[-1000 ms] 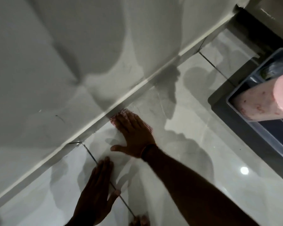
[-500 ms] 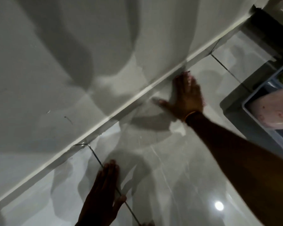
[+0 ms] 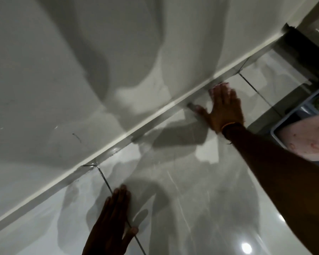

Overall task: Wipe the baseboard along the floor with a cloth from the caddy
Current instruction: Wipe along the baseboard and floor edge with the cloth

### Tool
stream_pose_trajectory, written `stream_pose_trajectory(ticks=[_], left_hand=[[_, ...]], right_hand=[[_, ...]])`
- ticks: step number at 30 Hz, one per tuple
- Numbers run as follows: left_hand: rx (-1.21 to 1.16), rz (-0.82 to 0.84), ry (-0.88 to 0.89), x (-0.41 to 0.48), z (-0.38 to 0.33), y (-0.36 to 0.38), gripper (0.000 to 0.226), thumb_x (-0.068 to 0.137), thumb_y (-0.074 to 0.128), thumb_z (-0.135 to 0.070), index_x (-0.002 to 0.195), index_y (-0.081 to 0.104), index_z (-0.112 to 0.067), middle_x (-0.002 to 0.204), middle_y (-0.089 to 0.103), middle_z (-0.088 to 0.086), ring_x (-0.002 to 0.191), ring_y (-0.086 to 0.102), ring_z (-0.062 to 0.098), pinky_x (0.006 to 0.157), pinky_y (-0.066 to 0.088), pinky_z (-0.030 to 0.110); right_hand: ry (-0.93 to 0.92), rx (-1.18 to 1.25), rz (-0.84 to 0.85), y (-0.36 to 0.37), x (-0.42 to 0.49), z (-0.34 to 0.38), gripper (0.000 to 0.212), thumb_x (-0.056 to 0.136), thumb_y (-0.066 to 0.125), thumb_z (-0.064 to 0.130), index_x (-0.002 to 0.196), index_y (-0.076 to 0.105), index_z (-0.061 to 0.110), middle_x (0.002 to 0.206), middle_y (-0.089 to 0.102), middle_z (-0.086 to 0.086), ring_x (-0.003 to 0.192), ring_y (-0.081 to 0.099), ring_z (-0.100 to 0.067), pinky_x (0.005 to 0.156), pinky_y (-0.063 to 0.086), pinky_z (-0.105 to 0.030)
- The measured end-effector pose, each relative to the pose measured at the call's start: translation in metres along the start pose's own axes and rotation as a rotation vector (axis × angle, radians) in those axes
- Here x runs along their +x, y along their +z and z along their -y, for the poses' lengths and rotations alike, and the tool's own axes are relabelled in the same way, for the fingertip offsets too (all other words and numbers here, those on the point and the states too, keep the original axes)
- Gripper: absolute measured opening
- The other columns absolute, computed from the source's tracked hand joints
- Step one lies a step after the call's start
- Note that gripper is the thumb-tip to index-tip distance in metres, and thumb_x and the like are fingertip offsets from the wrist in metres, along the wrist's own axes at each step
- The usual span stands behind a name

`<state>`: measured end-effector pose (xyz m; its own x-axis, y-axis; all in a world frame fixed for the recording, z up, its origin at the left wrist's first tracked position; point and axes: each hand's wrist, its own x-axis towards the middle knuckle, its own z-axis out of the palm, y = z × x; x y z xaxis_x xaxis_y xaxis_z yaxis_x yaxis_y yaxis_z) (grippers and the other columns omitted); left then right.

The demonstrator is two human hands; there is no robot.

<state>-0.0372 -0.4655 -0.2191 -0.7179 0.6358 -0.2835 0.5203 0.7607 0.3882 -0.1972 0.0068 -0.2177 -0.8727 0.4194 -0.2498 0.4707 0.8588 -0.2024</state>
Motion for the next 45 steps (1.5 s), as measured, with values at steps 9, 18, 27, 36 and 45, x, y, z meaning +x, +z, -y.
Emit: stream_pose_trajectory(ticks=[9,18,27,36,45], left_hand=[[0.038,0.066,-0.001,-0.002,0.003,-0.007,0.086,0.104,0.035,-0.063,0.165,0.012,-0.008,0.175,0.007,0.011,0.161,0.011,0.031,0.124,0.025,0.051],[0.169,0.133,-0.113,-0.013,-0.001,0.007,0.094,0.099,0.021,-0.077,0.165,0.013,-0.01,0.171,0.015,0.017,0.159,0.007,0.032,0.127,0.001,0.039],[0.164,0.121,-0.079,-0.009,0.009,0.012,0.092,0.1,0.033,-0.069,0.164,0.014,-0.007,0.175,0.008,0.016,0.161,0.005,0.031,0.128,0.019,0.05],[0.181,0.079,-0.055,-0.012,0.012,0.023,0.093,0.1,0.037,-0.066,0.164,0.01,-0.005,0.175,0.002,0.015,0.161,0.006,0.033,0.129,0.014,0.05],[0.166,-0.032,-0.122,-0.007,-0.001,0.034,0.098,0.096,0.031,-0.073,0.162,0.02,-0.001,0.173,0.016,0.02,0.159,0.017,0.039,0.126,0.018,0.052]], right_hand=[[-0.144,0.064,0.063,0.04,-0.093,0.092,0.114,0.083,0.025,0.098,0.17,0.017,0.026,0.181,0.006,-0.014,0.168,0.004,-0.042,0.136,0.012,-0.059],[-0.79,0.027,0.243,0.1,-0.204,0.218,0.066,0.107,0.043,0.047,0.169,0.028,0.029,0.18,0.021,0.001,0.17,0.007,-0.03,0.136,0.011,-0.053],[-0.413,0.033,0.113,0.085,-0.176,0.182,0.063,0.109,0.043,0.044,0.169,0.025,0.031,0.18,0.02,-0.003,0.168,0.011,-0.04,0.136,0.016,-0.057],[-0.719,-0.138,0.198,0.063,-0.129,0.134,0.063,0.11,0.031,0.055,0.17,0.016,0.039,0.181,0.017,0.005,0.169,0.013,-0.026,0.136,0.013,-0.05],[0.029,-0.026,0.035,-0.005,0.008,-0.008,0.07,0.112,0.019,0.056,0.172,0.007,0.023,0.182,-0.004,-0.009,0.169,-0.003,-0.036,0.138,0.004,-0.055]])
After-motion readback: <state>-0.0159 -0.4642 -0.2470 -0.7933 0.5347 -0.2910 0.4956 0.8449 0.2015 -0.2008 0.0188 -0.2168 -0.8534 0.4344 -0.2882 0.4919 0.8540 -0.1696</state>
